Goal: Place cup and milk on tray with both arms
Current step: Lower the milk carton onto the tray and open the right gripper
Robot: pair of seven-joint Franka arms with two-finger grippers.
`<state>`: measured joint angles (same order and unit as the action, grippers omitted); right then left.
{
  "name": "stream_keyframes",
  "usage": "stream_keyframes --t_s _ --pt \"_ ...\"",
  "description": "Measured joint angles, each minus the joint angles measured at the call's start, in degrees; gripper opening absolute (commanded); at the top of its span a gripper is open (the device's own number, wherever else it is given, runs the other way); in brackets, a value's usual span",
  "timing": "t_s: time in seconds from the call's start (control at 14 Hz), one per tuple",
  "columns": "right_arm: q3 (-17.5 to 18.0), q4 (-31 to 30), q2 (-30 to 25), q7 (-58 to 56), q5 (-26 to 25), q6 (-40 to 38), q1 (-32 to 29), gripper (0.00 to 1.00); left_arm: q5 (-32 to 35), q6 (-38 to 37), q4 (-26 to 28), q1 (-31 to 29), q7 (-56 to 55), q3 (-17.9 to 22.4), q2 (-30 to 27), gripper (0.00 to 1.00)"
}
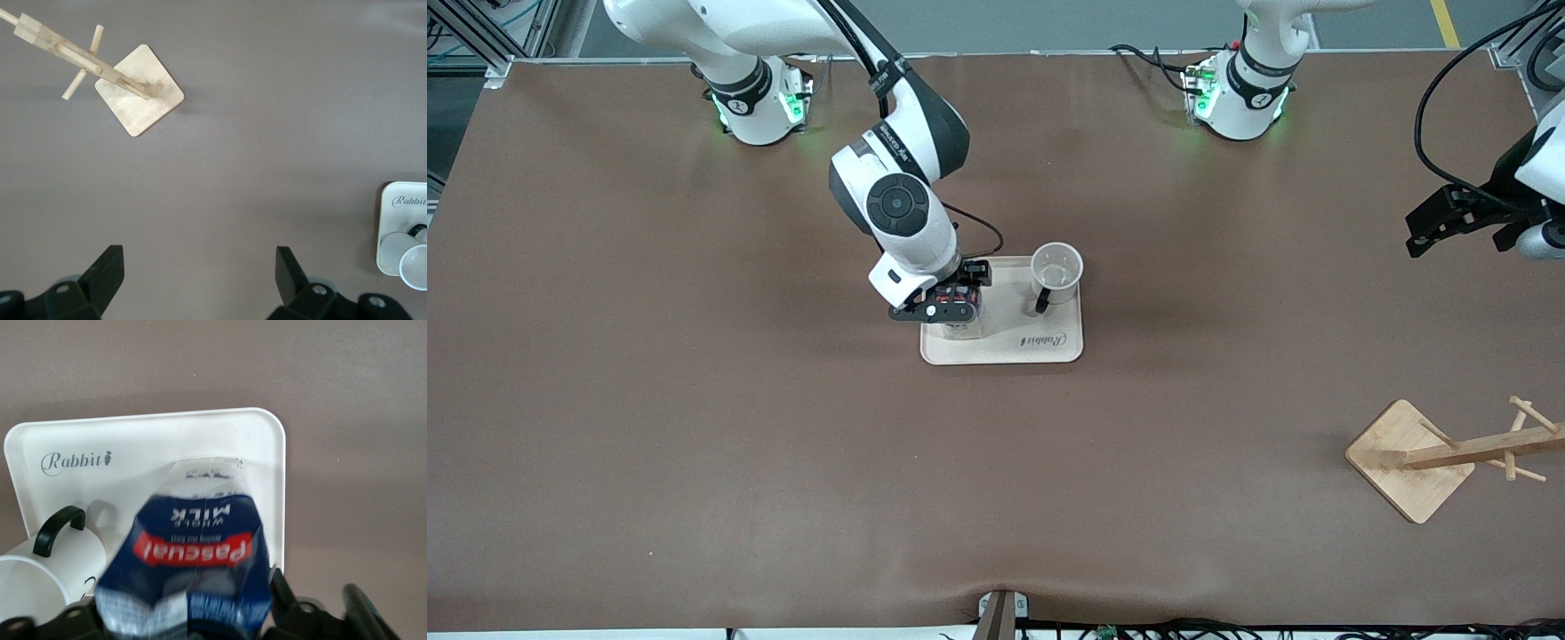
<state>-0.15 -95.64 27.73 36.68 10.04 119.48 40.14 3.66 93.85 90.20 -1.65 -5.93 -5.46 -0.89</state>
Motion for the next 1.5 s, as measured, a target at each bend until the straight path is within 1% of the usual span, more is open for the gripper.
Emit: stream_keyframes --t_s 0.29,0.57,0.79,1.14,1.29,1.5 --pt "-0.1 0.9 0.1 0.0 0.0 -1.2 0.0 1.0 0.0 -0.1 0.6 0.0 0.0 0.1 -1.0 1.0" --pt "-0.2 3.2 0.1 0.0 0.0 -4.4 0.0 1.0 0.0 -0.1 4.9 0.0 0.0 0.1 -4.9 1.0" --pt "-0.4 6.2 0.1 0.0 0.0 -7.5 0.0 1.0 0.0 -0.2 6.2 0.2 0.0 -0.2 -6.2 1.0" --pt "-0.8 12.0 0.0 0.1 0.3 -14.8 -0.6 1.0 -0.4 -0.3 6.6 0.2 0.0 -0.2 -6.4 1.0" --pt "-1.1 14.9 0.0 0.1 1.2 -19.0 -1.8 1.0 -0.4 -0.6 6.7 0.2 0.0 -0.2 -6.4 1.0" --pt "-1.3 18.5 -0.9 0.1 1.3 -24.1 -3.9 1.0 -0.4 -1.8 6.7 0.2 0.0 -0.2 -6.3 1.0"
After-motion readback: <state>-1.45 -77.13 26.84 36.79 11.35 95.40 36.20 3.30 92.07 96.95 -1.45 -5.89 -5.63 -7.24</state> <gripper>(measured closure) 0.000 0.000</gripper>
